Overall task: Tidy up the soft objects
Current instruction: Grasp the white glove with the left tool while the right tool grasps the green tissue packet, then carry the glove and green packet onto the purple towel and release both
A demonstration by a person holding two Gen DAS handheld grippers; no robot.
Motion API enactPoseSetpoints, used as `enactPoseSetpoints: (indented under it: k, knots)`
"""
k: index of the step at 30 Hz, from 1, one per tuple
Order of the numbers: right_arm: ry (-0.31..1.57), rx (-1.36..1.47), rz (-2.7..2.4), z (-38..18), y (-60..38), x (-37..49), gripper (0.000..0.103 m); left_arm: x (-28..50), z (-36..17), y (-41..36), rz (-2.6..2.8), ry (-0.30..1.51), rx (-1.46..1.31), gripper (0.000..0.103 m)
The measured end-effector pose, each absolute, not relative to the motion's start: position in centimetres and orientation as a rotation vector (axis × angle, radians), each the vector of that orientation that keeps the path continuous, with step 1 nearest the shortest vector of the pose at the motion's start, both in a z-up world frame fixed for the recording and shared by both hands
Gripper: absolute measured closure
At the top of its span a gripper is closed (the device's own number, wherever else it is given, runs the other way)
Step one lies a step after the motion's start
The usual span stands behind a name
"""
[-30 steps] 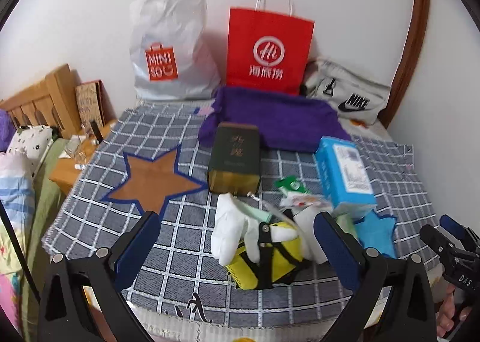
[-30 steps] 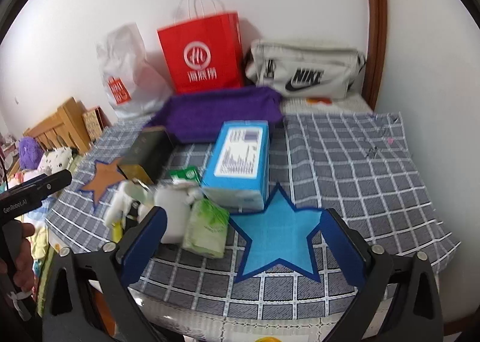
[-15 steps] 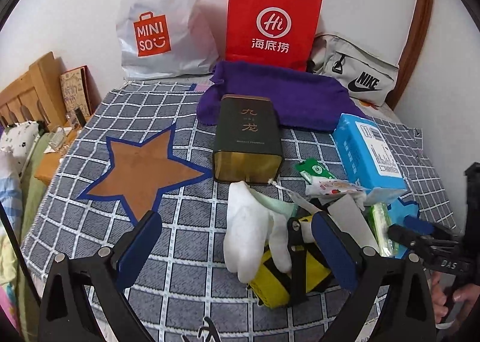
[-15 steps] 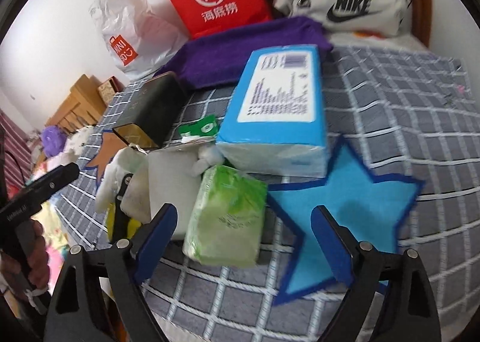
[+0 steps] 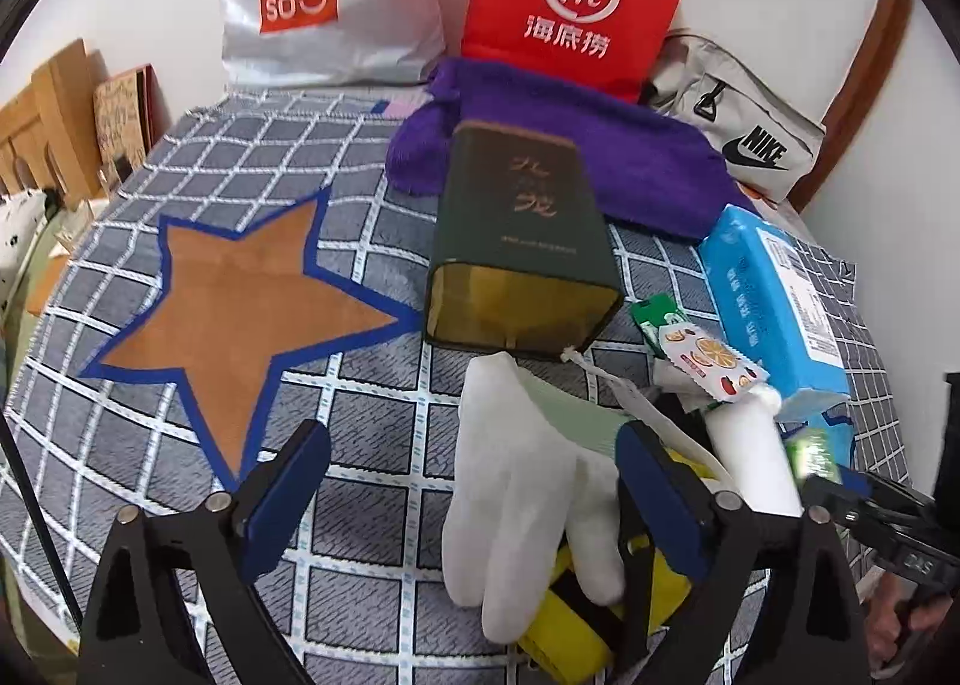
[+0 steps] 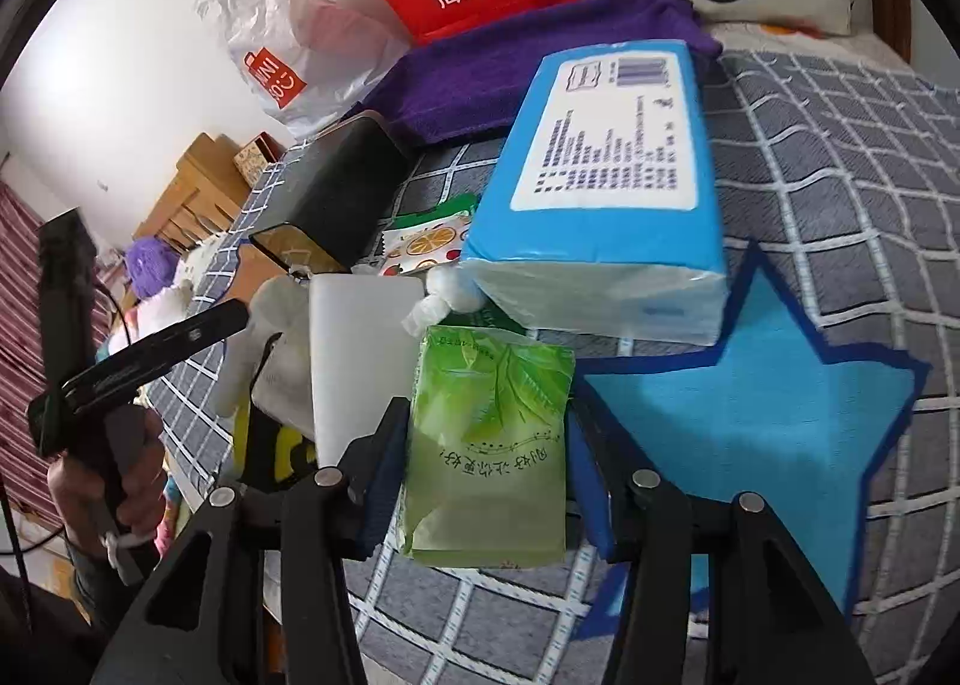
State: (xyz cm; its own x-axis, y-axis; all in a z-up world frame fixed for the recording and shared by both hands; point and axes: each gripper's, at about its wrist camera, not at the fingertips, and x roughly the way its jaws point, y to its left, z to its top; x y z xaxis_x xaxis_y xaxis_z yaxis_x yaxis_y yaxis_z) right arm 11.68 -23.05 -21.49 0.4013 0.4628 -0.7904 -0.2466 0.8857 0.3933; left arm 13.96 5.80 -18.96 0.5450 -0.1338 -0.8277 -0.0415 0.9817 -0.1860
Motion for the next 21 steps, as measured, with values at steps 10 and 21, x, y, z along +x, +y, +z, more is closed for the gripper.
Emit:
enactPoseSetpoints:
  k: [10, 21]
  knots:
    - [1.085, -0.040, 0.284, -22.5, -23.7, 11.2, 0.052, 15.8, -21.5, 4.7, -0.039, 1.060, -0.141, 0.050]
    - [1.067, -0.077, 0.246, -23.1, -23.2, 10.7, 0.052, 14.2, -18.8, 6.0, -0.086, 0.991, -0.182, 0.088]
